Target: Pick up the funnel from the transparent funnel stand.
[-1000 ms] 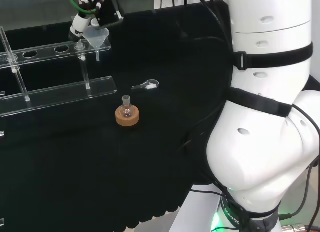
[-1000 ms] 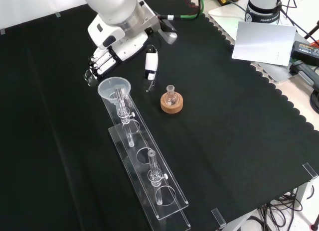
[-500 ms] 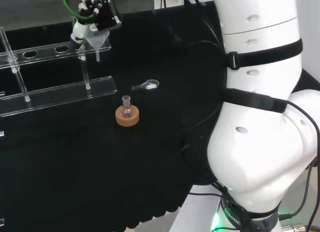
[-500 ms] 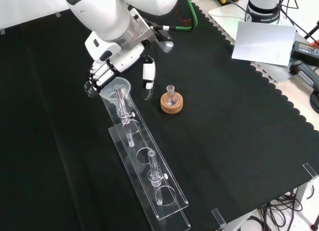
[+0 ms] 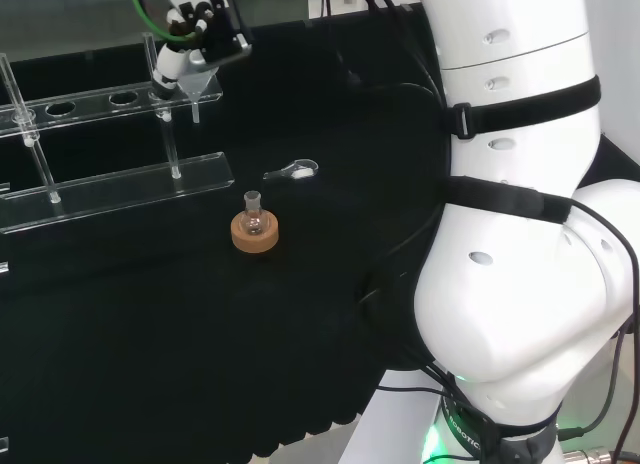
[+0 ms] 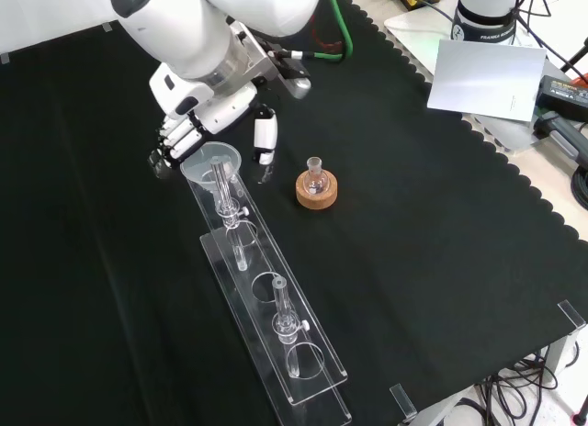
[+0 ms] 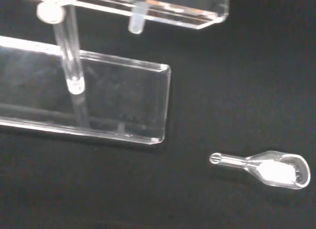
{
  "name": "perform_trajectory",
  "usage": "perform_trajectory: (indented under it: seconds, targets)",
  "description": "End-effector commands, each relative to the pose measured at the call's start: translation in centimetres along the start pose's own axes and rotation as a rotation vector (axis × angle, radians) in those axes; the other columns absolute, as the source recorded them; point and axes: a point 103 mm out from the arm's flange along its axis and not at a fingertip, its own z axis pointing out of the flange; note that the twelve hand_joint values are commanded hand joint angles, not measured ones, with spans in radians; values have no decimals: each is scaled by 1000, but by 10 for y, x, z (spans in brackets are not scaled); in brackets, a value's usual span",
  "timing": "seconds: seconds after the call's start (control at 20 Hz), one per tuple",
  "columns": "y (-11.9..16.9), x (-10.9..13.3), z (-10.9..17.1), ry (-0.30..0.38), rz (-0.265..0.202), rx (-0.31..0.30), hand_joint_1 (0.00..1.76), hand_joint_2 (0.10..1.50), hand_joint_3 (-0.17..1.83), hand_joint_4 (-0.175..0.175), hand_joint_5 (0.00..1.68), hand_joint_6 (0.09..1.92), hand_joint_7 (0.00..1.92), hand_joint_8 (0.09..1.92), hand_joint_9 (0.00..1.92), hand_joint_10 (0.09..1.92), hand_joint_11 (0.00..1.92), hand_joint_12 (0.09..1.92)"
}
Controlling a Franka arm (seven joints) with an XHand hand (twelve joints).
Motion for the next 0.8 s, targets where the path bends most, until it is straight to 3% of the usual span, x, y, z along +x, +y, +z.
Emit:
perform_trajectory:
  seconds: [0.05,0.35,0.4,0.55,0.8]
  targets:
    - [-9,20,1,-11,6,-5,570,780,160,-79,11,87,0,338,61,954,325,1526]
    - [6,-6,6,-3,4,5,575,781,166,-80,38,87,0,419,133,943,331,1524]
    - [-4,15,5,-26,16,-6,575,781,167,-81,43,87,0,436,148,938,332,1523]
    - [-7,22,5,-18,11,2,578,782,171,-81,55,87,0,470,172,925,335,1520]
    - [10,-7,10,-8,-2,10,579,779,186,-81,102,87,8,679,304,860,353,1511]
